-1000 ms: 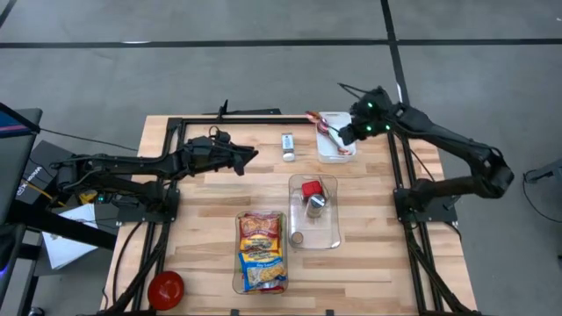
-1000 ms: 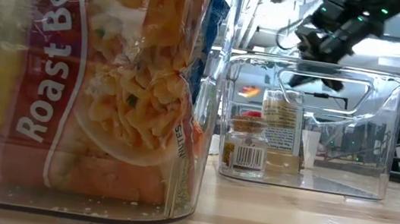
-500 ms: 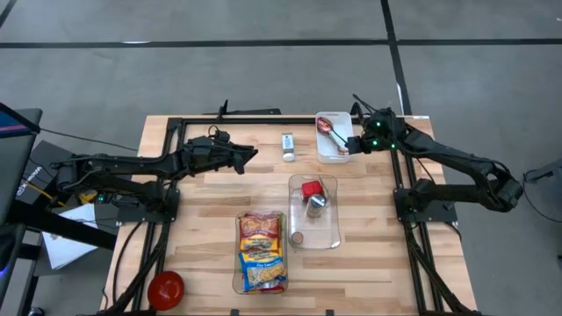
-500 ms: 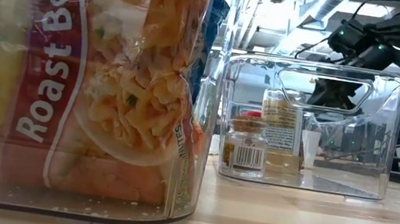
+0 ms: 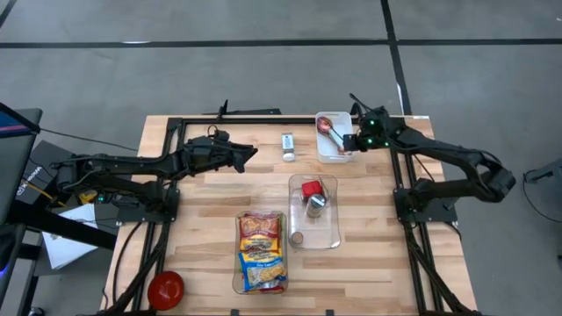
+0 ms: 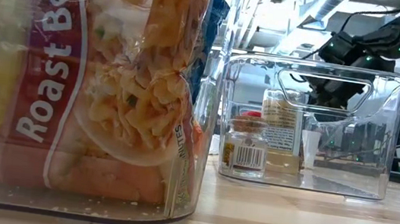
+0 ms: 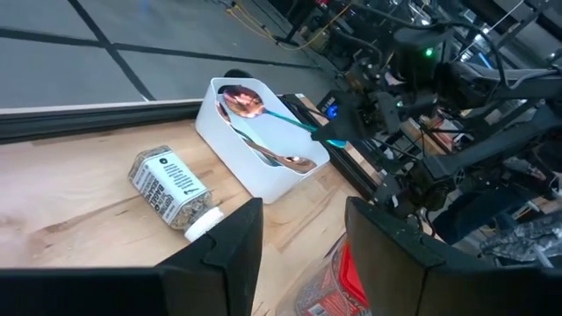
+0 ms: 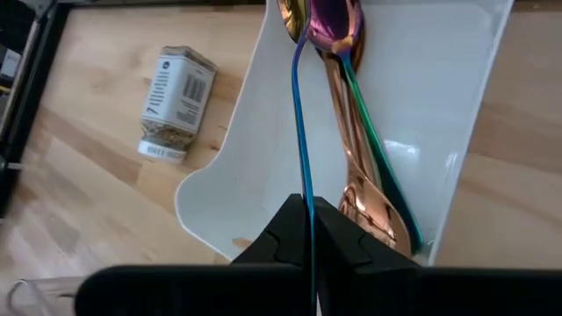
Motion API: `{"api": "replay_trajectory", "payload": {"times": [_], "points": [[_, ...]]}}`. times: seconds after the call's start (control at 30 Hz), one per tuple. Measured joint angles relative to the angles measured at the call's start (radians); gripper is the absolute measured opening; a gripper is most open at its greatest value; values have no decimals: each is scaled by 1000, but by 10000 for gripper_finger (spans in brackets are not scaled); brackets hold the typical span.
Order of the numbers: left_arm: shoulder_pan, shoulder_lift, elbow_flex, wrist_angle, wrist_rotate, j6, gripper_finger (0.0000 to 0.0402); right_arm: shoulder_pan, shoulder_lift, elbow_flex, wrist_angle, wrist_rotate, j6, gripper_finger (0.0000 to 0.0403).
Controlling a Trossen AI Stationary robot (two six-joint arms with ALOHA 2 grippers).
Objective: Pick & Place Food Item
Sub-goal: Put the blue spoon into the white bin
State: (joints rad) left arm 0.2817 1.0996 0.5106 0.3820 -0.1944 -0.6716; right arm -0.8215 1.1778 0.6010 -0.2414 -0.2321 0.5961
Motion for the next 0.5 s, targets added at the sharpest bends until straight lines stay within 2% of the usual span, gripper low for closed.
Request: {"api": "replay_trajectory", "payload": {"times": [0.5], "points": [[-2, 0, 0, 0, 0, -25, 158, -5, 55, 0, 32, -3, -28, 0]]}}
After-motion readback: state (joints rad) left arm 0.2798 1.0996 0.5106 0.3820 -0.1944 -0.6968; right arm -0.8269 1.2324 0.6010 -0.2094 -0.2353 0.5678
